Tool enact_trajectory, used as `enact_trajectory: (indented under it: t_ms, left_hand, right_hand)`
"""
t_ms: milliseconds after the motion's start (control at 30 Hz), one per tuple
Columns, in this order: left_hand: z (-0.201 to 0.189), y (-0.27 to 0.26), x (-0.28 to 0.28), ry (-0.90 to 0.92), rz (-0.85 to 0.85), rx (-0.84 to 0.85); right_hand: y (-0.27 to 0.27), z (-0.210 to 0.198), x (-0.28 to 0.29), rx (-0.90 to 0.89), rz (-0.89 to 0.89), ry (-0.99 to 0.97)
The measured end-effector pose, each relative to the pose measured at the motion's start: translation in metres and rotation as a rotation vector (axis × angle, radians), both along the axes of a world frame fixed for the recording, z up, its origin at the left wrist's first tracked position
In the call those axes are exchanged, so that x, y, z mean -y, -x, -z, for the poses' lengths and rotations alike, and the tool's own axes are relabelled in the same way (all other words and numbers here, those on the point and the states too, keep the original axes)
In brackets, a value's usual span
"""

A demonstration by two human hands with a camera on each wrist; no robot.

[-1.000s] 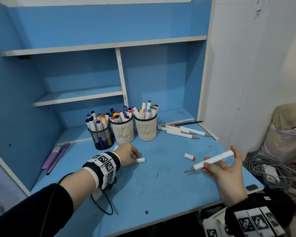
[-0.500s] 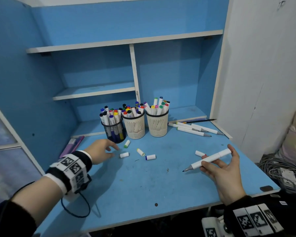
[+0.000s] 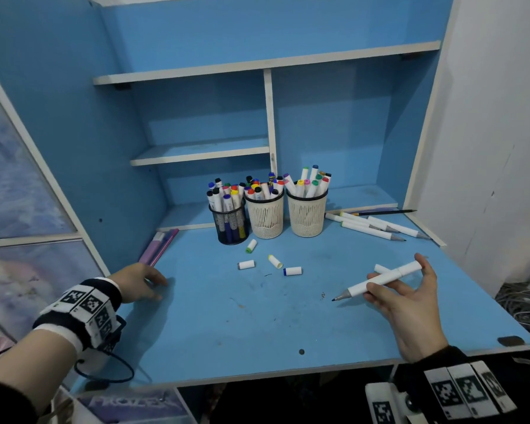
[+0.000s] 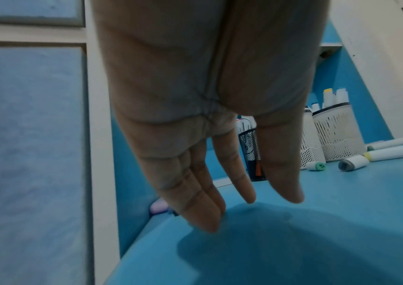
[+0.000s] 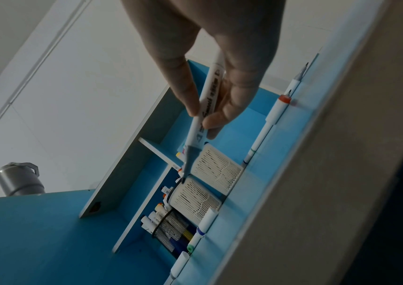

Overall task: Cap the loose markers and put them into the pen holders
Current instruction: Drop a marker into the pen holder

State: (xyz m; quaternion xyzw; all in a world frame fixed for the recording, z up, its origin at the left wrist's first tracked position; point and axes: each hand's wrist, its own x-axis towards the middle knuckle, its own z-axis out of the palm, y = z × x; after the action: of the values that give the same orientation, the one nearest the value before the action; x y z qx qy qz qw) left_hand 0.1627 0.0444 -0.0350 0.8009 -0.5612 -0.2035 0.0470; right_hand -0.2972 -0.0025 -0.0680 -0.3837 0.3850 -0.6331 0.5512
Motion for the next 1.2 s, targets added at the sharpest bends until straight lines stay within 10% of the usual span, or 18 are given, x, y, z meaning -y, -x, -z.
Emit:
enact_trajectory:
  t_ms: [1200]
  left_hand:
    - [-0.019,0.178,0.108,0.159,0.488,0.030]
  right_hand:
    - [0.022,0.029,0.009,0.171,0.032,0.026]
